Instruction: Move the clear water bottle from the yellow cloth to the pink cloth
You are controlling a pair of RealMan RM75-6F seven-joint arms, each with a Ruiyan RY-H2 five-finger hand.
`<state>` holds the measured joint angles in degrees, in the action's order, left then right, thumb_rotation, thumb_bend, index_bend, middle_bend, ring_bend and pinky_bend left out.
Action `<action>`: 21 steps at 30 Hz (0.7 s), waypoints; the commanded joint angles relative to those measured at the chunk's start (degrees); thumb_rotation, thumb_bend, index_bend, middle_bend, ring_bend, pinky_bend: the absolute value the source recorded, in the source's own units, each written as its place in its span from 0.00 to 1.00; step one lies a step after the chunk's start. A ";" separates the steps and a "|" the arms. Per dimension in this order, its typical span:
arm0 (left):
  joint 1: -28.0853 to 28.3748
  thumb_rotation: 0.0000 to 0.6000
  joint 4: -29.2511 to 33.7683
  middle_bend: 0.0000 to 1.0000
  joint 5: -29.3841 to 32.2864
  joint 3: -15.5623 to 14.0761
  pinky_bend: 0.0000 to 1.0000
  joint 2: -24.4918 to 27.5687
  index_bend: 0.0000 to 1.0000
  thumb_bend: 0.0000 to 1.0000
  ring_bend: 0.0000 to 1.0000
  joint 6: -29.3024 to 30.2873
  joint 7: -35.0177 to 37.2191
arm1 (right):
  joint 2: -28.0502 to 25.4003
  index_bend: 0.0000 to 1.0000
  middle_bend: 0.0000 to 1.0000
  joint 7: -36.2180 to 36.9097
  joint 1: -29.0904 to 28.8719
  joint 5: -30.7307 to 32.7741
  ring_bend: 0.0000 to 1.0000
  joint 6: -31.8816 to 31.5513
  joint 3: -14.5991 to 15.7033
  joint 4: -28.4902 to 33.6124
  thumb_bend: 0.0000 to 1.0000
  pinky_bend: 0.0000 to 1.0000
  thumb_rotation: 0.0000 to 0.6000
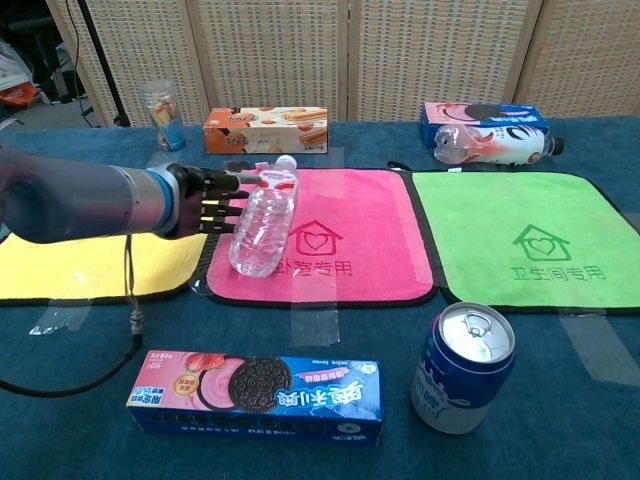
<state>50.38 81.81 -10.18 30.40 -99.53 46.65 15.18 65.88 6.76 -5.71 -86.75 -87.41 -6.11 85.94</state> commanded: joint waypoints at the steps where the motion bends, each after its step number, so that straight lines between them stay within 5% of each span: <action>1: 2.13 1.00 -0.91 0.16 1.64 0.49 0.20 -1.92 0.31 1.00 0.18 1.43 -1.93 | -0.12 0.02 0.00 0.29 -0.01 0.08 0.00 0.04 -0.05 -0.04 0.00 0.00 1.00; 12: 3.35 1.00 -0.86 0.12 2.18 1.71 0.20 -3.36 0.31 1.00 0.16 3.46 -4.68 | -0.35 0.02 0.00 0.64 -0.04 0.17 0.00 0.26 -0.01 -0.02 0.00 0.00 1.00; 18: -1.58 1.00 4.70 0.05 -8.71 0.01 0.13 1.24 0.28 0.96 0.08 8.61 -4.48 | -0.36 0.02 0.00 0.52 0.05 -0.21 0.00 -0.02 0.16 0.18 0.00 0.00 1.00; 21: -4.87 1.00 8.09 0.00 -15.35 -1.36 0.03 4.71 0.20 0.81 0.01 11.67 -4.23 | -0.29 0.02 0.00 0.20 0.12 -0.56 0.00 -0.27 0.32 0.33 0.00 0.00 1.00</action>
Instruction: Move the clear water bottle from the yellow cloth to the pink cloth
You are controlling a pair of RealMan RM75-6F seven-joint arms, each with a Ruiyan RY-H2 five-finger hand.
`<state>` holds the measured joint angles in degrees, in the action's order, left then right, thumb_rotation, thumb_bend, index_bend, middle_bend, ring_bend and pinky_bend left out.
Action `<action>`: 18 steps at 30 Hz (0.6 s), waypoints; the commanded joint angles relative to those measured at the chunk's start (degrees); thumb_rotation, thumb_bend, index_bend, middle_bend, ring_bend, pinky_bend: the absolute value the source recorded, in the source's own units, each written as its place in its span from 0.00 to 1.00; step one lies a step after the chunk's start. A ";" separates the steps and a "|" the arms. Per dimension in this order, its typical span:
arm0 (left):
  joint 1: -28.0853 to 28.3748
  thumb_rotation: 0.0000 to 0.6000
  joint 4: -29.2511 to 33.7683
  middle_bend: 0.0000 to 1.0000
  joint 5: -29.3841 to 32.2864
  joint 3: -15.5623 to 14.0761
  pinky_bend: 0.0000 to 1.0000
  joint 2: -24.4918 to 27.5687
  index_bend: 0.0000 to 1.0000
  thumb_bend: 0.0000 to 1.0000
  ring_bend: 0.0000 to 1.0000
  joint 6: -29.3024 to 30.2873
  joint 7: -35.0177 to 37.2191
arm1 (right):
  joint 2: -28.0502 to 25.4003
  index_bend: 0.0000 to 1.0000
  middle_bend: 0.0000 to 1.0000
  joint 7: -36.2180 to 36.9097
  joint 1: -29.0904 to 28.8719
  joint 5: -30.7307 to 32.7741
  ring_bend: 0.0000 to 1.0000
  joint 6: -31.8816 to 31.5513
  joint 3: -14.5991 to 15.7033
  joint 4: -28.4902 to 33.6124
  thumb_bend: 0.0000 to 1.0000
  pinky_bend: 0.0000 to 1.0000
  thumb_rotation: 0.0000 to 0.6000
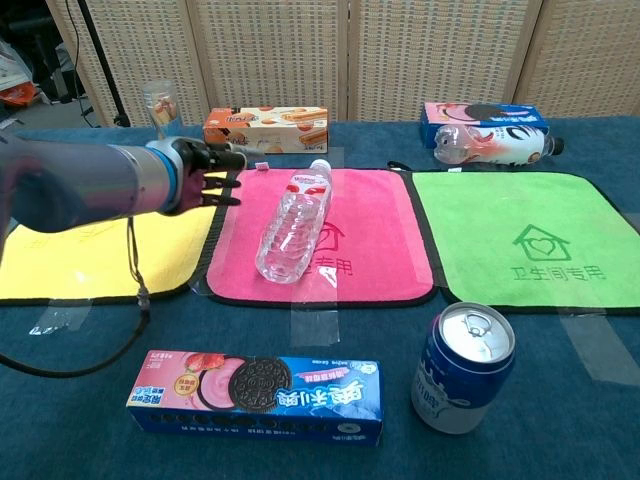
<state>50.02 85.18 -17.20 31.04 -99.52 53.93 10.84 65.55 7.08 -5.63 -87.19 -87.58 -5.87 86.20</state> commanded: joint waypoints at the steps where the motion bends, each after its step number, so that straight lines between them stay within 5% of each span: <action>1: -5.55 1.00 5.87 0.00 -10.54 -2.52 0.01 6.19 0.16 0.72 0.00 4.84 0.09 | 0.07 0.02 0.00 -0.24 0.05 -0.21 0.00 -0.14 0.12 0.12 0.00 0.00 1.00; 2: -6.60 1.00 6.96 0.00 -12.81 -3.21 0.00 7.78 0.14 0.64 0.00 5.28 -0.12 | 0.09 0.02 0.00 -0.34 0.07 -0.28 0.00 -0.20 0.15 0.17 0.00 0.00 1.00; 4: -9.02 1.00 9.05 0.00 -18.30 -5.03 0.00 11.63 0.07 0.29 0.00 6.65 -0.94 | 0.14 0.02 0.00 -0.61 0.12 -0.43 0.00 -0.37 0.21 0.29 0.00 0.00 1.00; 7: -12.32 1.00 10.93 0.00 -25.68 -8.26 0.00 17.34 0.04 0.00 0.00 7.99 -2.50 | 0.09 0.02 0.00 -0.67 0.23 -0.55 0.00 -0.56 0.29 0.62 0.00 0.00 1.00; 12: -17.68 1.00 9.73 0.00 -40.62 -16.27 0.00 26.74 0.00 0.00 0.00 10.80 -6.44 | -0.12 0.01 0.00 -0.62 0.41 -1.24 0.00 -1.17 0.47 0.83 0.00 0.00 1.00; 18: -24.53 1.00 7.86 0.00 -49.91 -23.67 0.00 31.34 0.00 0.00 0.00 19.09 -12.14 | 0.10 0.00 0.00 -1.34 0.55 -1.56 0.00 -1.83 0.43 0.55 0.00 0.00 1.00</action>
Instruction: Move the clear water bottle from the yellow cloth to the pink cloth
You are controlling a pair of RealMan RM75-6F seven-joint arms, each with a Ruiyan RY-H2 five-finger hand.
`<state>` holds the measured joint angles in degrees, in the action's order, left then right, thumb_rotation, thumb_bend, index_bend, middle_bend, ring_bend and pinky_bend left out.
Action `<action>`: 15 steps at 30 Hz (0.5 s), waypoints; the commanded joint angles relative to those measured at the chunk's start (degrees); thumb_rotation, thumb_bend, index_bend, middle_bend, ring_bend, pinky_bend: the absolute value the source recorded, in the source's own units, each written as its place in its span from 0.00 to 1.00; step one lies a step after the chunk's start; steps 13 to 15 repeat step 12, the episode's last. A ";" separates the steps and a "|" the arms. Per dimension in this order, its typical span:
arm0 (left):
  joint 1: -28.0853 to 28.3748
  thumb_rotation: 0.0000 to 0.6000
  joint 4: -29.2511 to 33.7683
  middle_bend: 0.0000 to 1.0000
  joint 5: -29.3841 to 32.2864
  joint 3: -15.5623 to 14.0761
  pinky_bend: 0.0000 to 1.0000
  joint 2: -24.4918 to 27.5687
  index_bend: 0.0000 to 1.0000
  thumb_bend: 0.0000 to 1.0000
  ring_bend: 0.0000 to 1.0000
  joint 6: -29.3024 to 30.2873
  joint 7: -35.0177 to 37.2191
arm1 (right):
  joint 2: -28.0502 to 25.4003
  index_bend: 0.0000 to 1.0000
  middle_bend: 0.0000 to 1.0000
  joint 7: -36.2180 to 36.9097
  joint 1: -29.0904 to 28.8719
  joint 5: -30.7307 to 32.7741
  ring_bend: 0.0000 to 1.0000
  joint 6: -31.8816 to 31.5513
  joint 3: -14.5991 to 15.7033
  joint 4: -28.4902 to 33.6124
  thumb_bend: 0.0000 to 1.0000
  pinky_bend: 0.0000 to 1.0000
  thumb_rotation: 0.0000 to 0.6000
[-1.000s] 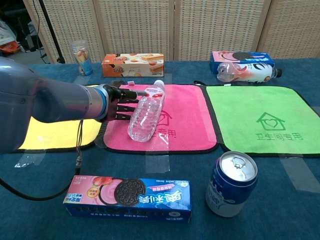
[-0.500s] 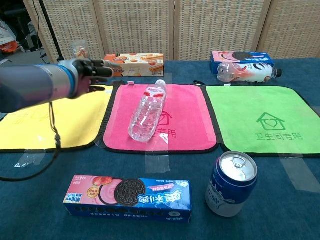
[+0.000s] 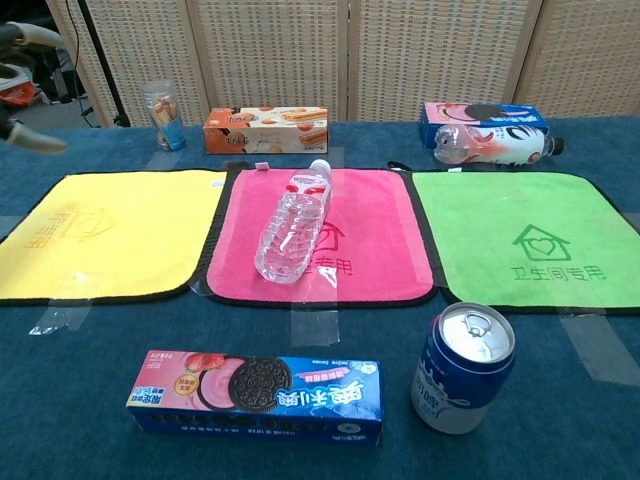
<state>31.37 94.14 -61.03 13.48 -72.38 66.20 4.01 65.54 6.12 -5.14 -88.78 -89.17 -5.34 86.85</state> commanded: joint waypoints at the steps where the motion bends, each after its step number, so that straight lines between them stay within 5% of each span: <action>1: -7.46 1.00 -0.60 0.00 -7.03 -7.45 0.00 4.70 0.00 0.00 0.00 8.61 -6.51 | 0.23 0.00 0.00 -0.95 0.15 0.13 0.00 -0.47 -0.19 -0.21 0.00 0.00 1.00; 8: -13.78 1.00 0.20 0.00 -11.22 -11.69 0.00 4.34 0.00 0.00 0.00 17.16 -11.67 | 0.33 0.00 0.00 -2.36 0.56 0.15 0.00 -1.22 -0.22 0.32 0.00 0.00 1.00; 15: -16.22 1.00 -0.93 0.00 -12.93 -12.50 0.00 3.18 0.00 0.00 0.00 20.73 -13.60 | 0.57 0.00 0.00 -2.89 0.57 0.06 0.00 -1.34 -0.23 0.25 0.00 0.00 1.00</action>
